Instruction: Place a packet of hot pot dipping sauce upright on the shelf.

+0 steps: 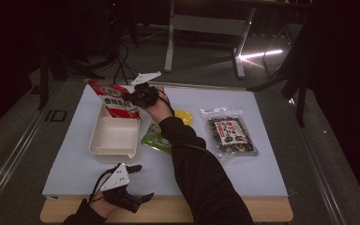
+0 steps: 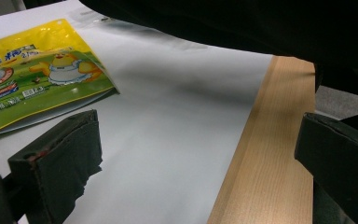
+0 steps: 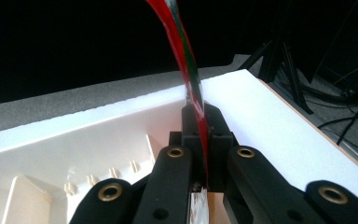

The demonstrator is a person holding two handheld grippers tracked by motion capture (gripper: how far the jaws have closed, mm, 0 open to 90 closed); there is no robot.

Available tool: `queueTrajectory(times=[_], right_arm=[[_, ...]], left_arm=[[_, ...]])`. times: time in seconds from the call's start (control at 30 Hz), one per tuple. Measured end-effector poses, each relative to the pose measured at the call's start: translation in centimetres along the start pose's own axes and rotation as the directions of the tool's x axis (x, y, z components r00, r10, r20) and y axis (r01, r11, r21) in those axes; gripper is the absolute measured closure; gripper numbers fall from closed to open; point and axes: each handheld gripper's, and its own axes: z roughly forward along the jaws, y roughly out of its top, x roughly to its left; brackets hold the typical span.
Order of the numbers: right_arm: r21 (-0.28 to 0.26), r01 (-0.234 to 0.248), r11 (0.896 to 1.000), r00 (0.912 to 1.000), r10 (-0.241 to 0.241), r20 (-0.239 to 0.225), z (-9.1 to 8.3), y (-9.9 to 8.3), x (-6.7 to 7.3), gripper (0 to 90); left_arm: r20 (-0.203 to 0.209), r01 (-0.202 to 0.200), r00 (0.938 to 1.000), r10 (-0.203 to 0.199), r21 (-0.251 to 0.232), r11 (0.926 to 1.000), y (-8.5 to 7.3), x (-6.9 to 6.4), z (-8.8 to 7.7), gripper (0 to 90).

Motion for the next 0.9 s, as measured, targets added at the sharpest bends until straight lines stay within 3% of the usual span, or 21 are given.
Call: queueTrajectory(times=[0.6,0.9], right_arm=[[-0.058,-0.081,0.995,0.9967,0.081,0.004,-0.6,-1.2,-0.3,89.8],[-0.041,-0.094,0.995,0.9954,0.095,0.010,0.2,-2.3,-0.2,89.7]], left_arm=[[0.004,-0.002,1.0000,0.002,0.005,1.0000,0.0,0.0,0.0,1.6],[0.003,0.002,1.0000,-0.002,-0.001,1.0000,0.0,0.0,-0.1,1.7]])
